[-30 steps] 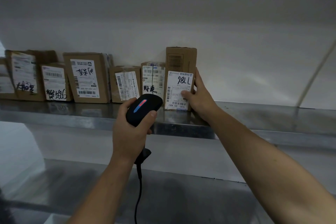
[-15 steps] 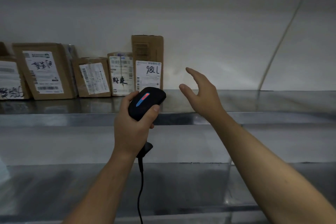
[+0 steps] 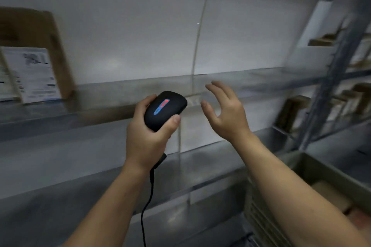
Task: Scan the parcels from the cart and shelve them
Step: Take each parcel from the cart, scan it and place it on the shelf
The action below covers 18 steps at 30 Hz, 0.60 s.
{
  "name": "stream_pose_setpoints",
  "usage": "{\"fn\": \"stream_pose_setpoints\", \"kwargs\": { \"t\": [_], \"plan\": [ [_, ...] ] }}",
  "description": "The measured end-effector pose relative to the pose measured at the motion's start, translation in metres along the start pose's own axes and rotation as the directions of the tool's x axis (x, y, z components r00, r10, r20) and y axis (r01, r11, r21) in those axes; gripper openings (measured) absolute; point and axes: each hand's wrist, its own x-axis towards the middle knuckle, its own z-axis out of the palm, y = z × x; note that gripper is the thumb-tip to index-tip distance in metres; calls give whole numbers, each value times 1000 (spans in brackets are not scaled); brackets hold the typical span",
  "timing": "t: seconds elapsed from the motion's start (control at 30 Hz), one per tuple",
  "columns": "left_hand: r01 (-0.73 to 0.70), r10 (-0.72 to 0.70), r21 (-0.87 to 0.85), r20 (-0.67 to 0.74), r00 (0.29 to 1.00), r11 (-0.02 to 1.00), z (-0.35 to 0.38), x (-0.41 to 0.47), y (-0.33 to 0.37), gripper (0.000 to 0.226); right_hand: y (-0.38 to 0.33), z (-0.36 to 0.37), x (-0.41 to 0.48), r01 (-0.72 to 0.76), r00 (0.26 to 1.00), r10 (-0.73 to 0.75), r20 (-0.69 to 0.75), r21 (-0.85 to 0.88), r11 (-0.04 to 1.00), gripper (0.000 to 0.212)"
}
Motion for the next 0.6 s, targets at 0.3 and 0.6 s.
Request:
{"fn": "stream_pose_setpoints", "kwargs": {
  "t": [0.3,0.6],
  "plan": [
    [59,-55,-10,204,977,998,149,-46,-19,54,108,-109,-94,-228,970,240,39,-193,954,55],
    [136,-137,33,437,889,990,255,-112,-34,51,171,-189,-206,-526,842,539,-9,-233,818,61]
  ]
}}
